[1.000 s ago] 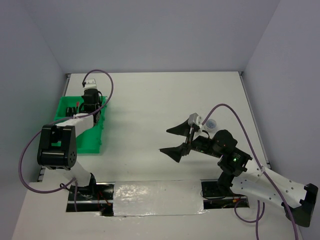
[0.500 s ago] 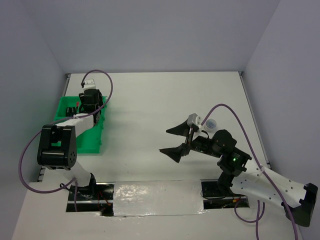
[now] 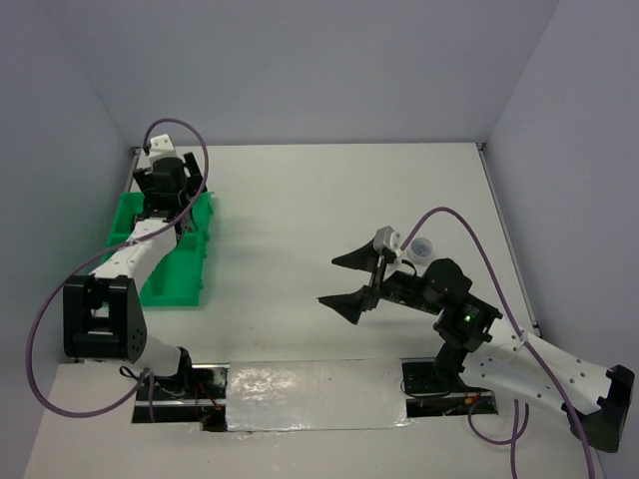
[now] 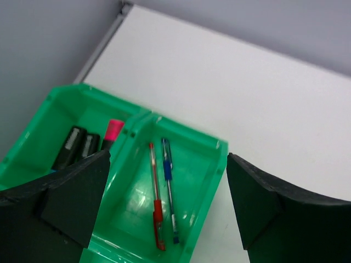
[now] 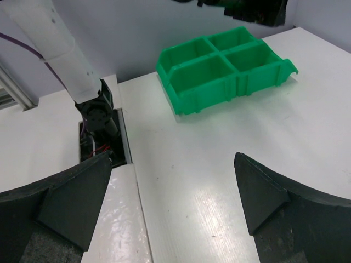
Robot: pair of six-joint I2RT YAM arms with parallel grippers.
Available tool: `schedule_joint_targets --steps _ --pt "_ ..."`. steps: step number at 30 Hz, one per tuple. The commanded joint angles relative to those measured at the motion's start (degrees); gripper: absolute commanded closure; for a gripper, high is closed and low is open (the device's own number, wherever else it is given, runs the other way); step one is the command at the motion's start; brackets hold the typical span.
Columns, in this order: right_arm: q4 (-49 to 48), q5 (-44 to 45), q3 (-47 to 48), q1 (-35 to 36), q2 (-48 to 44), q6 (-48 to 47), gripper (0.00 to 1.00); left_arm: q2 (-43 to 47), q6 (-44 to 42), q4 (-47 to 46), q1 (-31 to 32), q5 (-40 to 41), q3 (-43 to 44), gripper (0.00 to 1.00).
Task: Sort the stationery into containers
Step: Place the pen in the storage box, then pick up the stationery from the center of the board.
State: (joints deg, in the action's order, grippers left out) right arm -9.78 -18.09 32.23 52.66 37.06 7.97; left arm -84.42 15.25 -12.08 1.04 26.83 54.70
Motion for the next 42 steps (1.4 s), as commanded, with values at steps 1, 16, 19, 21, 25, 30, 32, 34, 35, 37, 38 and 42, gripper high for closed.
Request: schedule_joint_targets --steps 1,16,19,21,25,30,32,34,35,37,38,42 --pt "-0.9 1.3 0.2 -0.2 -1.2 -0.8 0.0 3.8 3.0 7.3 0.0 0.8 7.2 0.01" --pt "14.4 44.1 5.2 -0.4 -7.0 10.2 0.0 18.3 15.0 25.9 17.0 -10.0 11.6 0.01" --pt "22.2 50.2 9.9 -0.4 -10.0 11.7 0.0 17.4 14.9 16.2 31.2 -7.6 5.3 0.01" --pt "27.1 53.1 11.8 -0.4 -12.5 11.5 0.0 14.6 14.0 4.9 36.6 -8.5 1.2 0.01" --pt "34.8 56.1 17.5 -0.4 -15.7 10.5 0.0 2.6 8.4 -5.6 49.3 -4.8 2.1 0.01" --pt "39.0 55.8 18.9 -0.4 -19.7 9.7 0.0 -8.6 7.0 -9.4 52.0 -8.6 8.7 0.01" --pt "39.9 55.9 18.9 -0.4 -20.3 9.4 0.0 -10.8 5.8 -13.1 53.7 -9.8 9.2 0.01" --pt "40.7 56.1 19.4 -0.4 -19.9 8.8 0.0 -12.3 5.2 -14.9 54.4 -11.4 9.4 0.01" --pt "41.2 56.2 19.5 -0.4 -19.7 8.6 0.0 -12.8 5.1 -15.6 54.6 -13.2 9.3 0.01" --pt "41.2 56.1 19.9 -0.4 -18.9 7.9 0.0 -14.3 4.4 -16.9 55.1 -14.5 9.2 0.01" --pt "41.0 55.9 20.0 -0.4 -18.7 7.6 0.0 -14.9 4.3 -17.8 55.3 -15.0 9.5 0.02" --pt "39.7 54.8 19.3 -0.4 -17.9 6.3 0.0 -18.4 3.8 -19.2 55.4 -18.3 11.0 0.04"
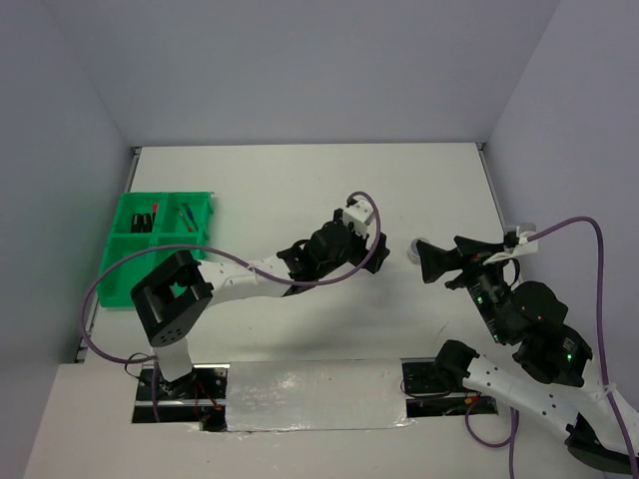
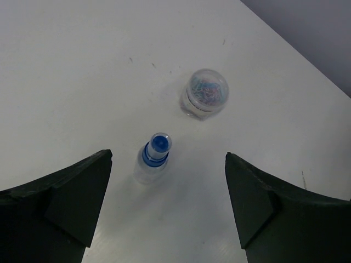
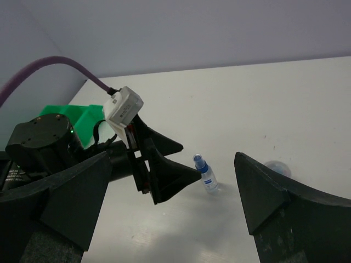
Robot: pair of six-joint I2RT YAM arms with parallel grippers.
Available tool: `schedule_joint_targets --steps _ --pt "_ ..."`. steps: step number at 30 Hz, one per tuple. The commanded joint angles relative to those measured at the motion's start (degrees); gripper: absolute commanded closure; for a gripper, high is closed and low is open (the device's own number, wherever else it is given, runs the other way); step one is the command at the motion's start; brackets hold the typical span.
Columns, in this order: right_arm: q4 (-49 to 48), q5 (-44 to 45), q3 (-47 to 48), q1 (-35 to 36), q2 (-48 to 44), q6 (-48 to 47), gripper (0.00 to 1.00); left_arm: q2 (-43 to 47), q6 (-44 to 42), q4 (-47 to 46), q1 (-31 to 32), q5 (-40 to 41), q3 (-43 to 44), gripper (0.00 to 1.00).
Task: Sort the stationery into containers
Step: Pick up the stationery from the center of the board.
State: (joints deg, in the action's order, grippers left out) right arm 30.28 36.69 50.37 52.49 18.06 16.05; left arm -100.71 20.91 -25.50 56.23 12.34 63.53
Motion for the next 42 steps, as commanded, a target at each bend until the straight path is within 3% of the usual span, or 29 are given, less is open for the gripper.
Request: schedule_joint_targets --steps 1,8,13,18,21,24,25,28,32,39,40,42 --pt "-0.7 -0.6 0.9 0.0 1.4 -2.2 0.0 -3.3 -1.8 -5.9 0.2 -4.2 3.2 0.05" --pt "-0.3 -2.1 1.2 -0.2 3.5 -2.9 0.0 -9.9 -2.4 -2.9 0.2 -2.8 8.8 0.14" --pt "-0.5 -2.8 1.0 -0.2 3.0 -3.0 0.0 -13.1 -3.0 -0.8 -0.3 -1.0 12.0 0.4" --pt "-0.5 -3.0 1.3 -0.2 2.4 -3.5 0.0 -14.4 -1.5 -0.5 -1.4 -1.8 11.6 0.41" --pt "-1.0 -3.1 1.0 -0.2 2.2 -3.7 0.0 -14.3 -1.0 -1.2 -1.5 -2.1 10.2 0.48" --pt "-1.3 -3.5 0.9 -0.1 2.2 -3.7 0.0 -14.2 -1.0 -0.7 -1.4 -1.9 9.9 0.61" --pt "-1.4 -3.6 0.9 -0.2 2.2 -3.8 0.0 -14.1 -1.0 -0.6 -1.4 -1.8 9.8 0.73" --pt "-1.5 -3.6 0.8 -0.2 2.0 -3.9 0.0 -12.9 -1.5 0.5 -1.4 -0.3 9.4 0.97" --pt "-1.5 -3.6 0.8 -0.2 1.7 -4.1 0.0 -10.1 -2.4 2.1 -1.9 2.6 9.0 1.0" --pt "-0.9 -4.9 1.0 -0.1 0.7 -3.9 0.0 1.9 -4.6 17.5 -8.1 14.3 10.1 1.0" --pt "-1.4 -5.6 0.9 -0.2 0.5 -3.8 0.0 3.7 -5.5 20.8 -9.1 16.6 10.0 1.0" --pt "-1.9 -7.7 0.1 -0.1 0.4 -3.5 0.0 8.4 -6.1 24.5 -12.4 28.4 9.9 1.0"
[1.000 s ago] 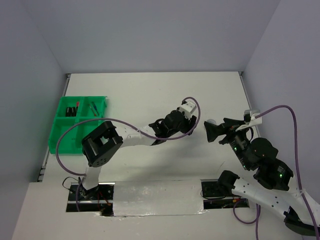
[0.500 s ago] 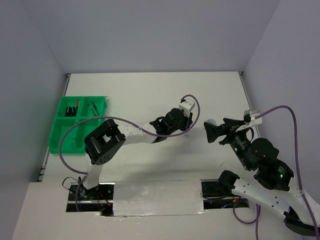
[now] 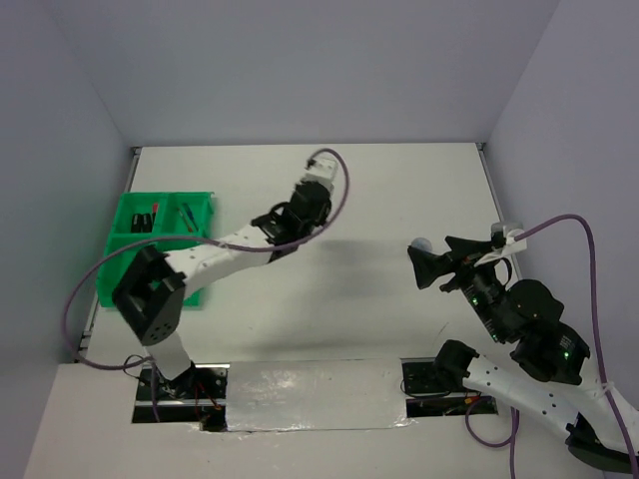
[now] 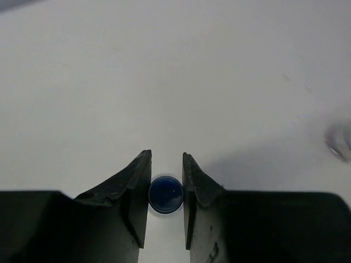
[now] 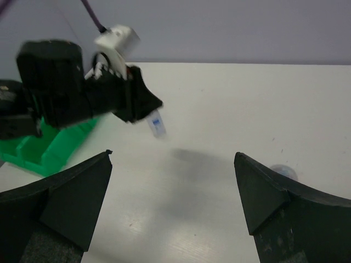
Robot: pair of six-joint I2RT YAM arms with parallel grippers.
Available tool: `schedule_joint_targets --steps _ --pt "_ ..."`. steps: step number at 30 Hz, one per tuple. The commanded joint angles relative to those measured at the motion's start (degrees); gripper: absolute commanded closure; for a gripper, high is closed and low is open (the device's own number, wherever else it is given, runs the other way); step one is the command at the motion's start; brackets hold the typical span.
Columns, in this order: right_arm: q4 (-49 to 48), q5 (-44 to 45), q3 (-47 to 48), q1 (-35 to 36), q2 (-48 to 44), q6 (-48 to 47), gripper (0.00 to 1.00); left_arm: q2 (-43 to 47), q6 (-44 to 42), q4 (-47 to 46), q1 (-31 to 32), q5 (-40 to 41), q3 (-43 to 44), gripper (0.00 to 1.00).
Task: Sort the stationery into containers
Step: Pick up the stationery from the center of the board, then place the stationery in the storage box.
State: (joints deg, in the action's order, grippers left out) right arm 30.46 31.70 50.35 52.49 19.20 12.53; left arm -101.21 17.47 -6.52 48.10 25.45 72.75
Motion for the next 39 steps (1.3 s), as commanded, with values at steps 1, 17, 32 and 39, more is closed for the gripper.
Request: schedule_joint_targets --steps 1,17,32,39 --pt "-2.7 -3.2 -0.7 -0.1 -0.7 0.8 0.0 10.4 -1.7 10.8 -7.9 21.2 0.7 1.0" --pt "-9.5 -10.2 -5.1 -0.3 0.8 -0.4 0.0 31.7 27.7 39.1 -49.7 34.9 -5.1 1.0" --pt "-9.2 -11.1 -5.3 -0.3 4.0 -0.4 0.0 26.7 37.0 29.9 -56.7 36.8 -17.8 1.0" --pt "-10.3 -11.0 -6.0 -0.2 5.8 -0.6 0.0 20.3 42.0 31.3 -57.9 37.9 -18.1 0.96"
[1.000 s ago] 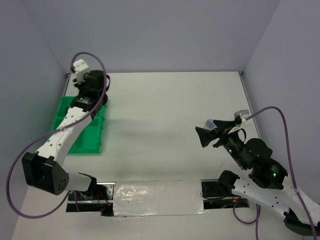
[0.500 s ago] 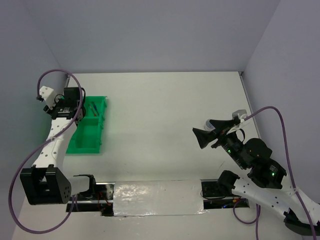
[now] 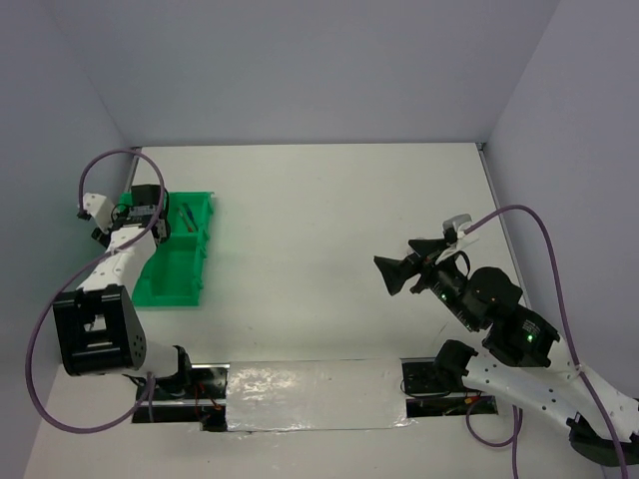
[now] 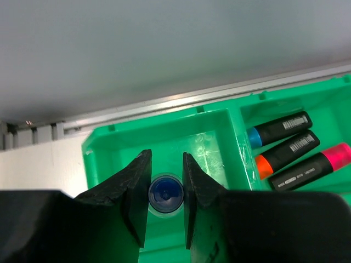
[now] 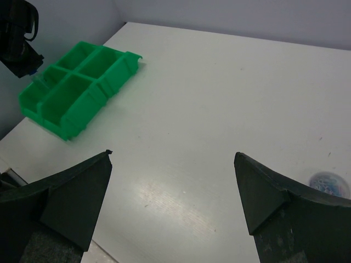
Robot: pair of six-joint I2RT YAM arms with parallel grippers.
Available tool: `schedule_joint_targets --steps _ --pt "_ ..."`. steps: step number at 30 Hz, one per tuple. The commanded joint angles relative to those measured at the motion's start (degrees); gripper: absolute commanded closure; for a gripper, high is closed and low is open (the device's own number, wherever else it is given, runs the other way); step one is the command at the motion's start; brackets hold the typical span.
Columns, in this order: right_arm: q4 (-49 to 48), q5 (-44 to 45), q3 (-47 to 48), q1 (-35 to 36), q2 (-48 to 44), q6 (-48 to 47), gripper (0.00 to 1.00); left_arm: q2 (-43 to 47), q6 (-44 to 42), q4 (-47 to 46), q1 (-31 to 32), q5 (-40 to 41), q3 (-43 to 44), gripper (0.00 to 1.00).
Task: Sort the stationery into containers
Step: Place the stationery in the storage box.
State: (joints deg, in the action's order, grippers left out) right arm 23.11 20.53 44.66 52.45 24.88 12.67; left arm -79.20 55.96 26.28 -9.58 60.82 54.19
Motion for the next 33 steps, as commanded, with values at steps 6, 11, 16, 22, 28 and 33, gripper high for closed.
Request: schedule_joint_targets --steps 6,11,16,22,28,33 --pt "-3.1 0.3 -0.3 -0.2 1.7 -0.8 0.0 -9.6 15.6 7.3 -0.3 6.5 3.8 0.98" --pt "-2.9 0.5 -0.2 -0.2 1.6 -1.1 0.0 -11.6 17.2 8.4 -0.3 7.8 5.4 1.0" --pt "-3.0 0.1 -0.2 -0.2 1.9 -1.3 0.0 -9.2 13.1 1.7 -1.1 6.0 2.2 0.67" --pt "-2.9 -0.3 -0.5 -0.2 1.7 -1.2 0.0 -9.9 12.7 0.9 -2.1 4.7 1.2 0.41" --pt "-3.0 -0.6 -0.4 -0.2 2.0 -1.3 0.0 -7.3 9.2 -1.0 -1.9 1.9 2.1 0.01" --pt "-3.1 -1.5 -0.3 -0.2 3.0 -1.4 0.0 -0.8 2.2 -4.5 -1.8 -1.4 4.1 0.01"
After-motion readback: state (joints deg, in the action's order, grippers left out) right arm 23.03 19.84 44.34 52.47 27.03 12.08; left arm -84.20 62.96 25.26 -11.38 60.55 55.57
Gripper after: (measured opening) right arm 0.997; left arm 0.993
